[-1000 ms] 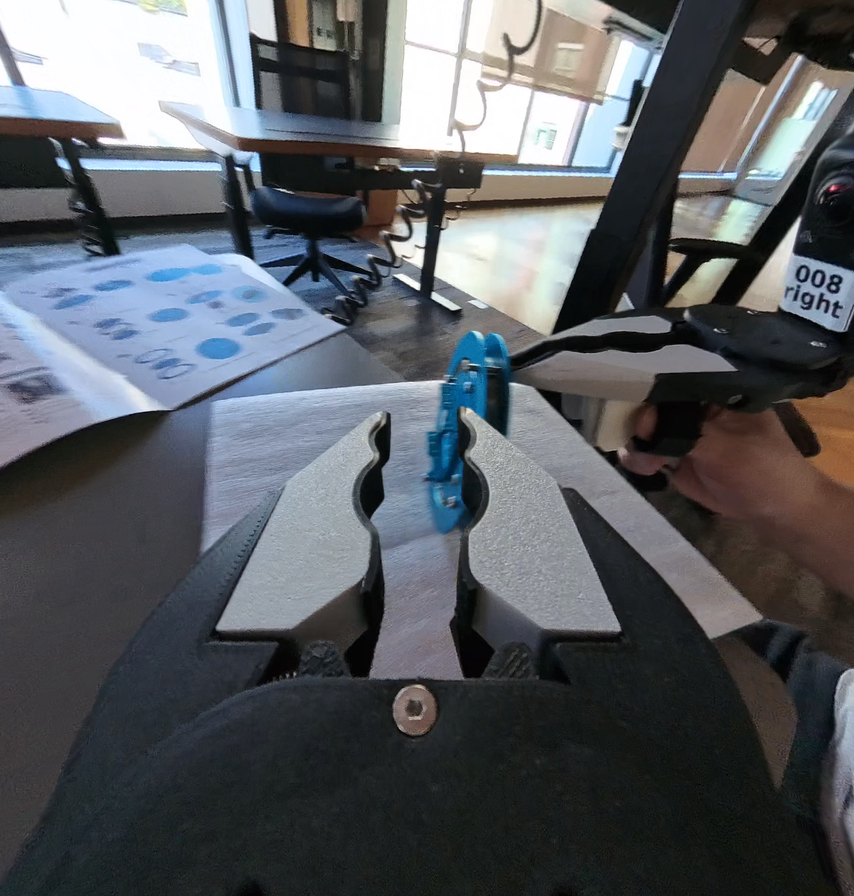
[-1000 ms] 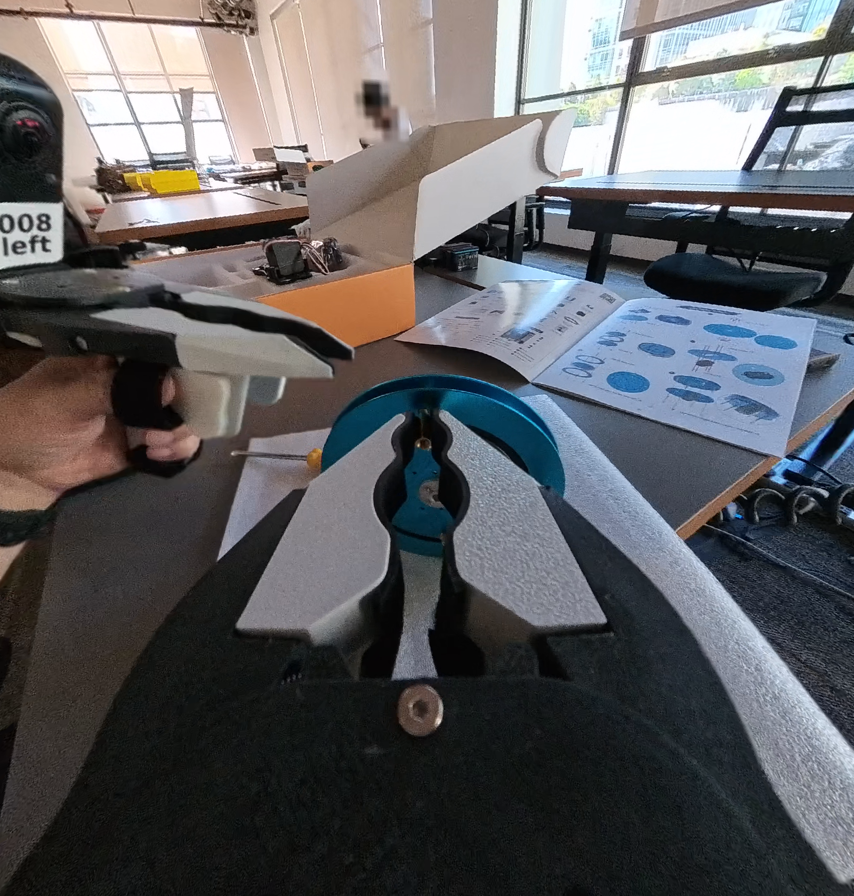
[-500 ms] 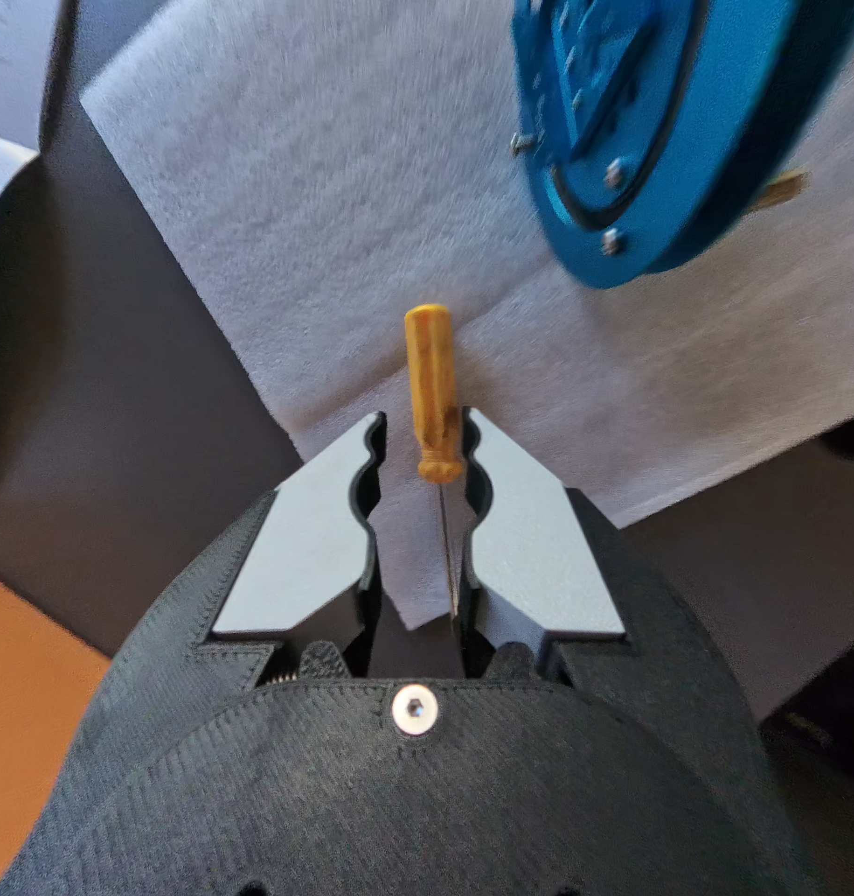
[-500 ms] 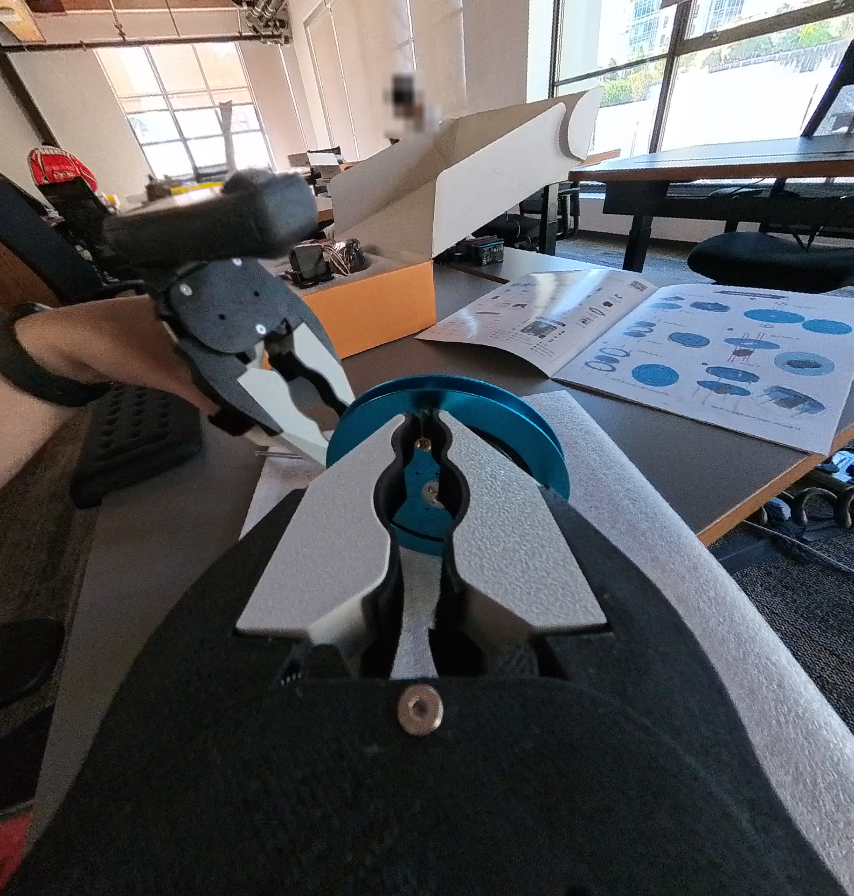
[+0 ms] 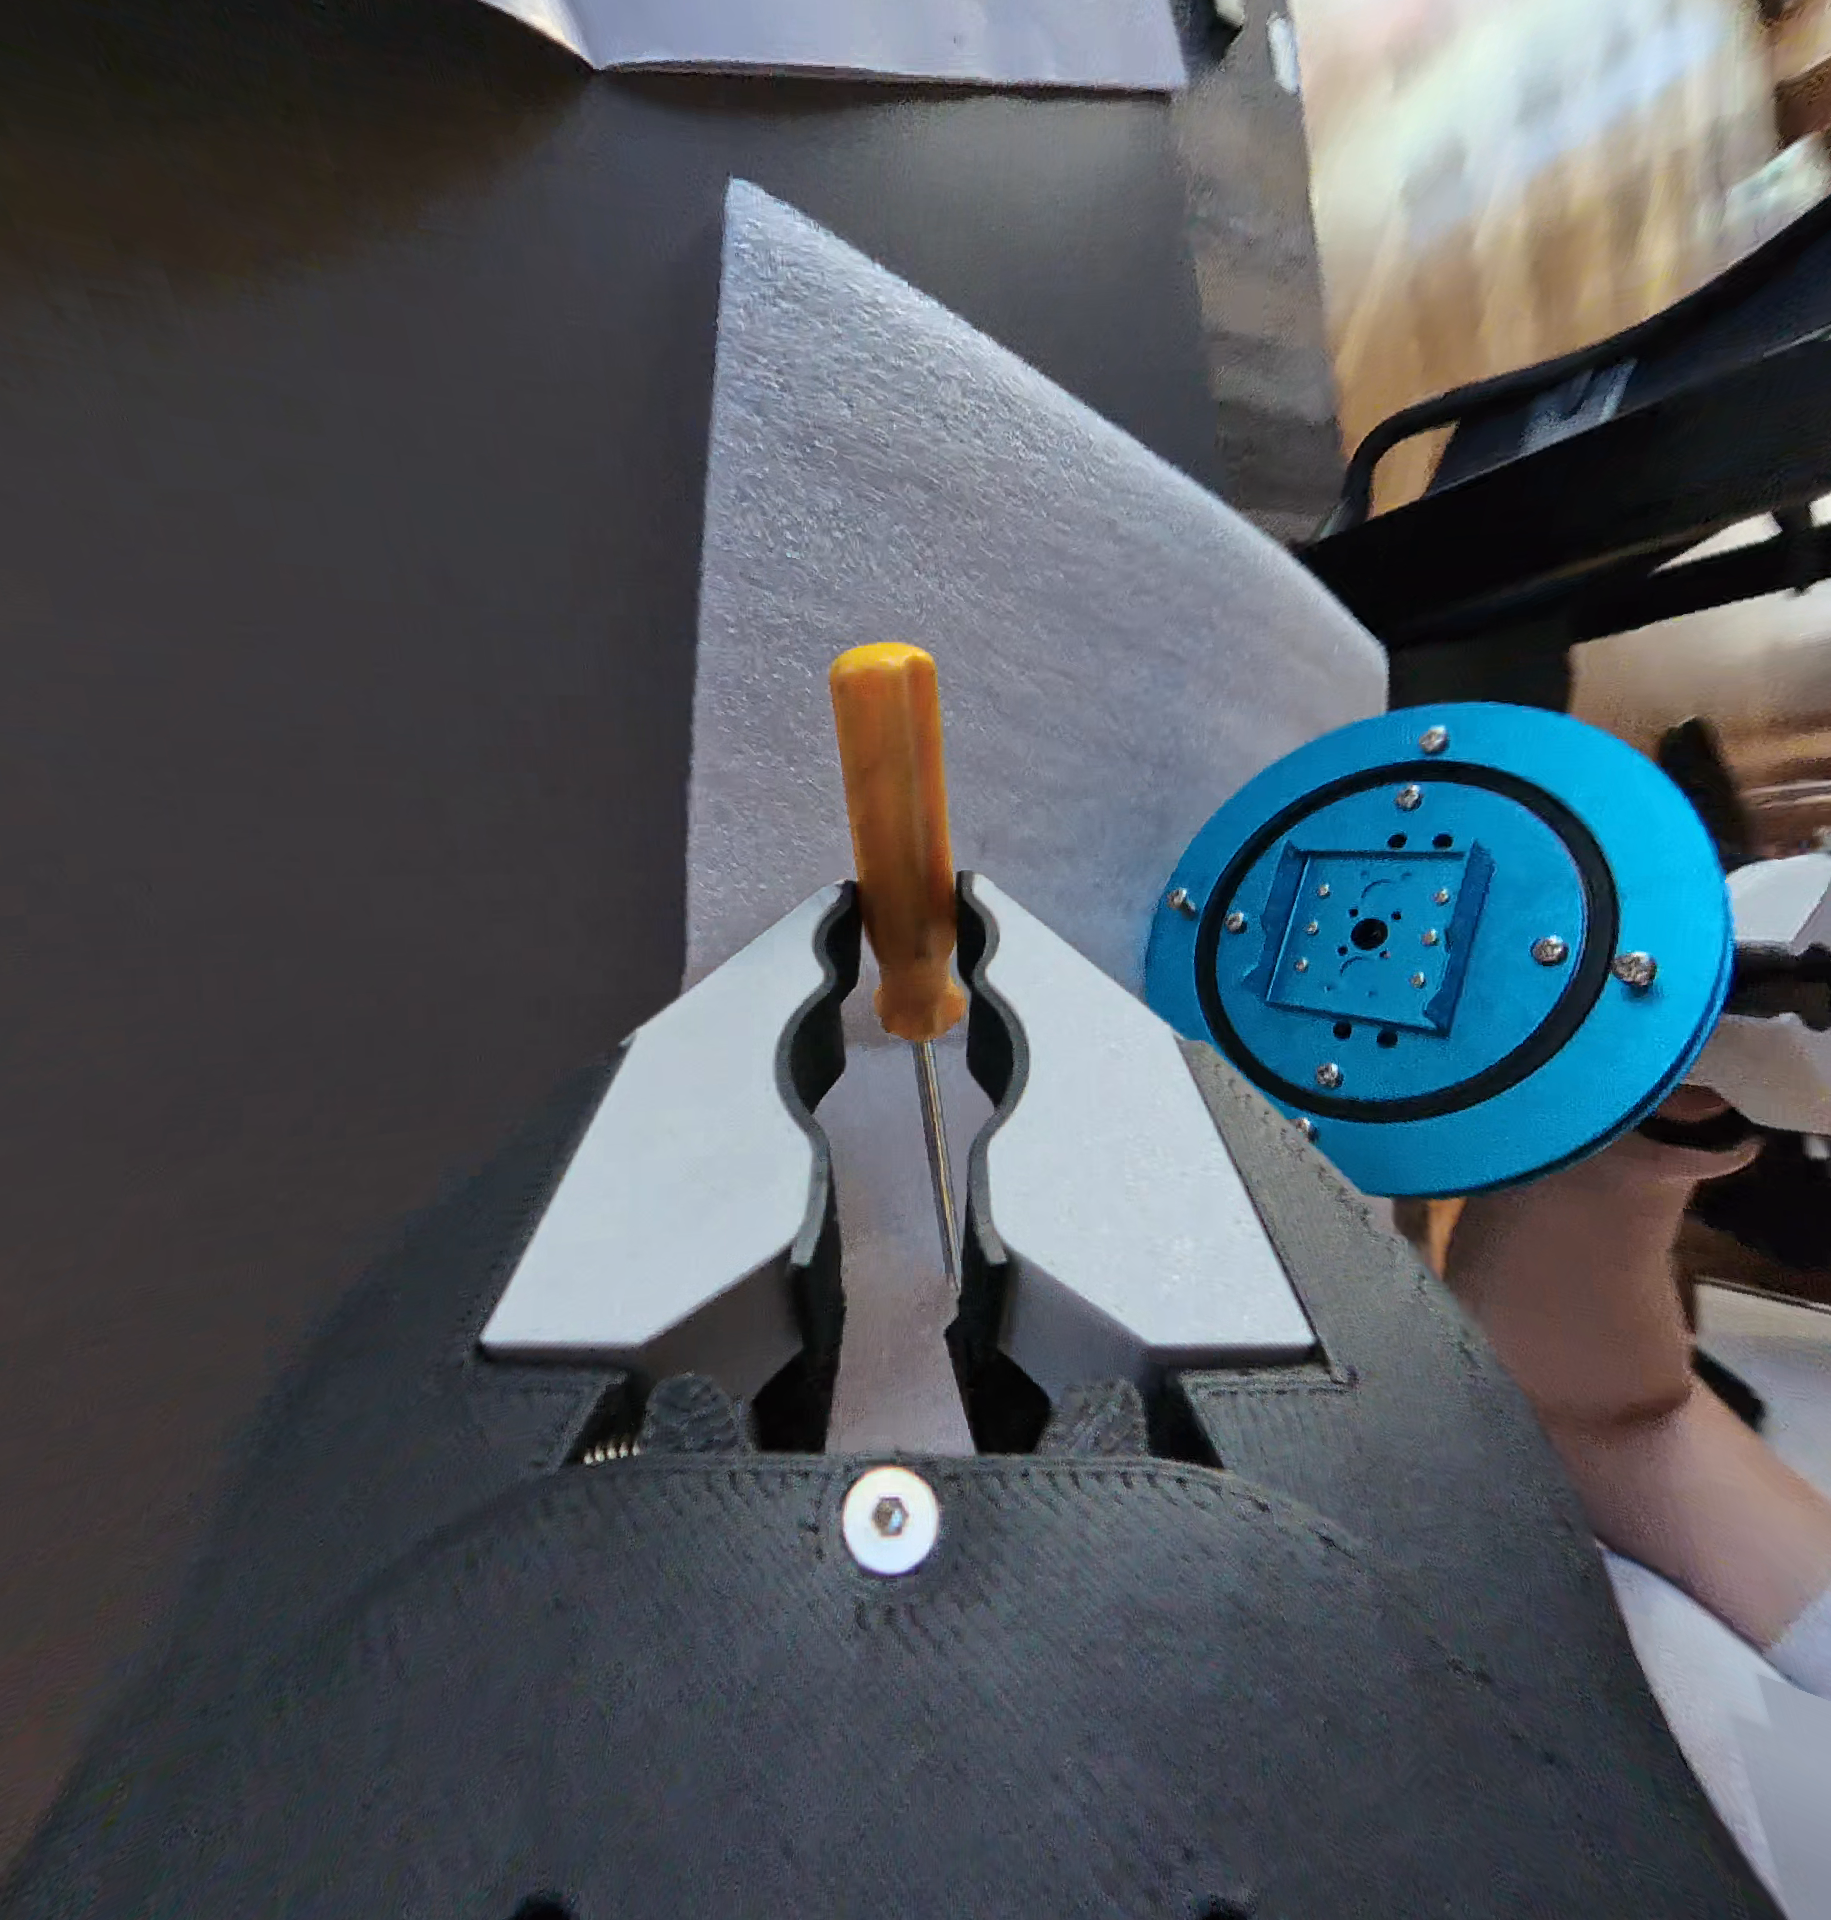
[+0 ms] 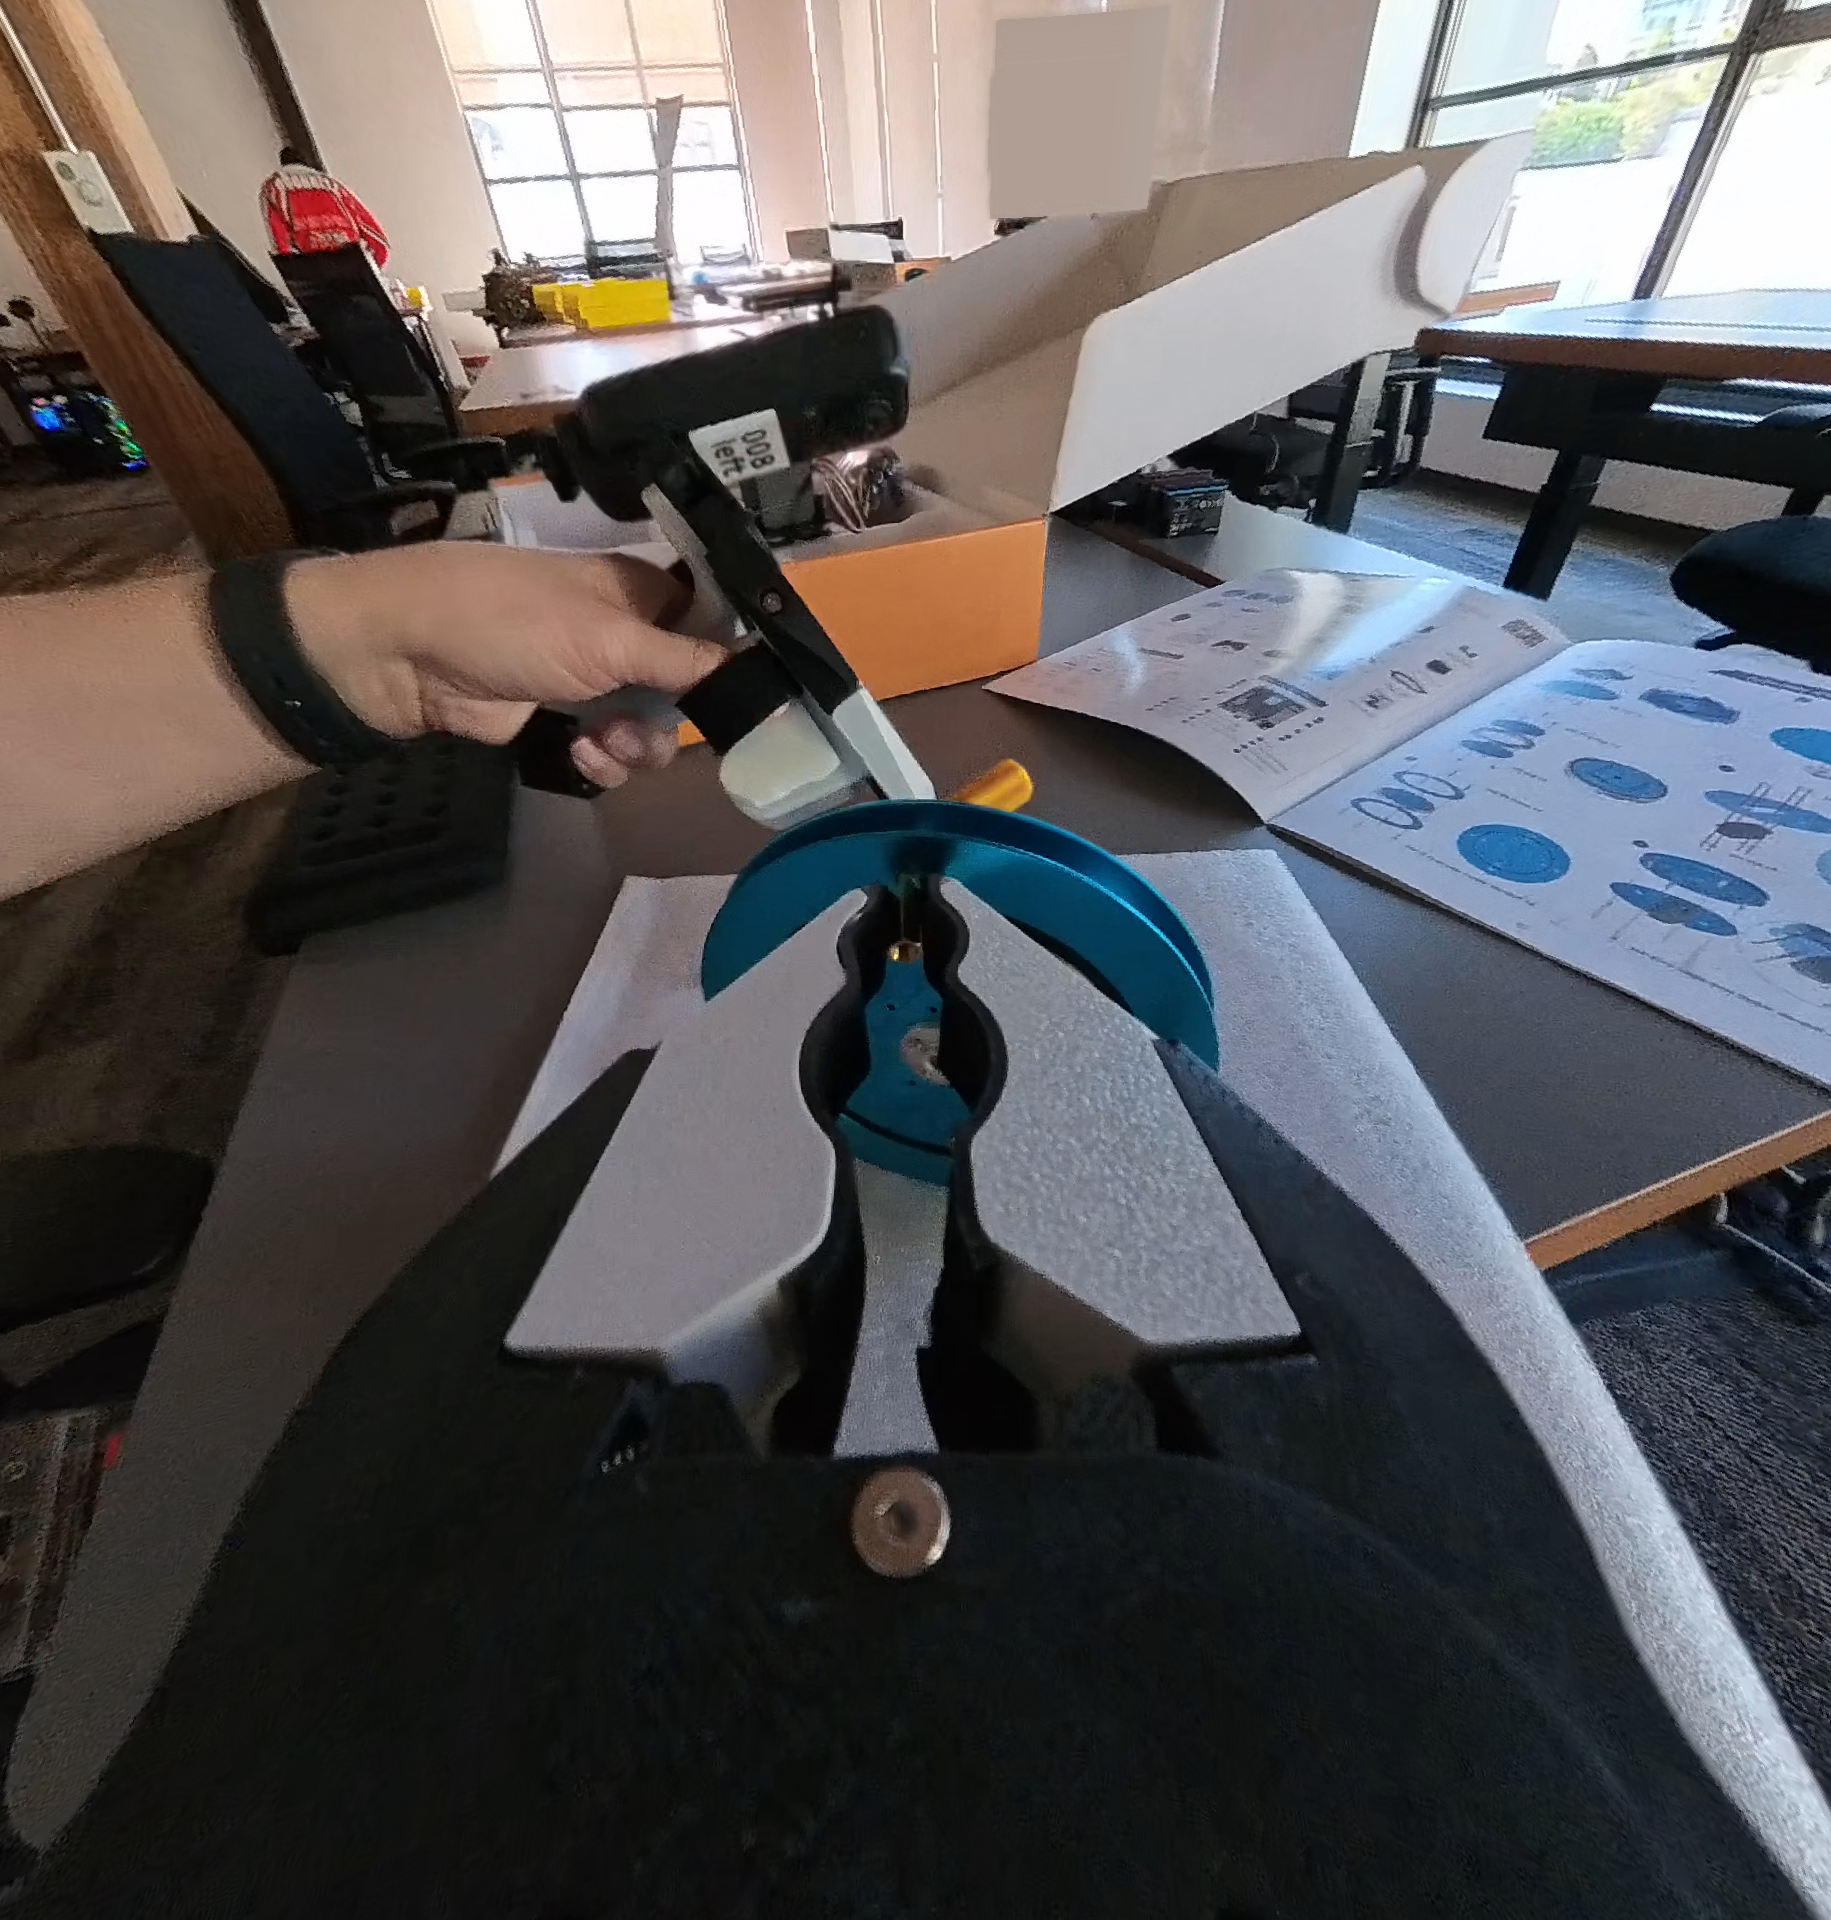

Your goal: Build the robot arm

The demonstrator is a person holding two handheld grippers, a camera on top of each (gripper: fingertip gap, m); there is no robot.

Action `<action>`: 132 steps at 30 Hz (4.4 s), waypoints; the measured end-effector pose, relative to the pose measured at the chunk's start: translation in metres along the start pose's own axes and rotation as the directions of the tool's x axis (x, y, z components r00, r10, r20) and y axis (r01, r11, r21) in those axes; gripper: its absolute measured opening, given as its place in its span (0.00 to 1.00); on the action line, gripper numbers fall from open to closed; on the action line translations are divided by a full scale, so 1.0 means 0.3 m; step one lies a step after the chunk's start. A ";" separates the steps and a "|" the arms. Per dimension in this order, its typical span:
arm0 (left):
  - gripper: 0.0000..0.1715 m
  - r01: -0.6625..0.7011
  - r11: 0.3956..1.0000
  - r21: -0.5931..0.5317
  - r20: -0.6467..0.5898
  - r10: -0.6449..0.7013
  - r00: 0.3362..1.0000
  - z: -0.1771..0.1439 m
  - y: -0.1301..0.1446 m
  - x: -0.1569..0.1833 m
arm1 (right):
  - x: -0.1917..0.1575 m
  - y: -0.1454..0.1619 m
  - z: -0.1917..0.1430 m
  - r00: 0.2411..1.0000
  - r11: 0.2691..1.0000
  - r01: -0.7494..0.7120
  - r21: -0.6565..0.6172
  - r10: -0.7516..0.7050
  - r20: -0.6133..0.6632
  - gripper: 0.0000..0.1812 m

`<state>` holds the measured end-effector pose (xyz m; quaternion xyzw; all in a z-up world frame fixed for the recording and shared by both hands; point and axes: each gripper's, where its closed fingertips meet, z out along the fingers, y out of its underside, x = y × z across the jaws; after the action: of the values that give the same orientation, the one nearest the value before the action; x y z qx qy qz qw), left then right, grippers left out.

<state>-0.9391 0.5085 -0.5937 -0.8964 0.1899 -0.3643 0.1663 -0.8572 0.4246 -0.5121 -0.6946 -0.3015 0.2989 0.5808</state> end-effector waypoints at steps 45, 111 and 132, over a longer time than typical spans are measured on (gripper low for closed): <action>0.24 0.196 0.947 0.253 -0.179 -0.154 0.972 -0.205 0.168 0.107 | 0.004 -0.005 0.023 0.992 0.999 0.047 -0.023 -0.044 0.115 0.02; 0.10 -0.861 0.149 -0.487 -0.311 0.891 0.330 -0.072 0.169 -0.139 | 0.013 0.009 0.003 0.979 0.979 0.089 -0.182 -0.052 0.199 0.03; 0.10 -0.991 0.086 -0.104 -0.453 0.883 0.124 -0.243 0.014 0.114 | -0.008 0.014 -0.001 0.994 0.976 0.093 -0.195 -0.080 0.076 0.02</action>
<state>-0.9696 0.4774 -0.5257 -0.5081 0.8118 -0.2428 0.1547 -0.8581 0.4219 -0.5160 -0.7249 -0.3791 0.2649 0.5105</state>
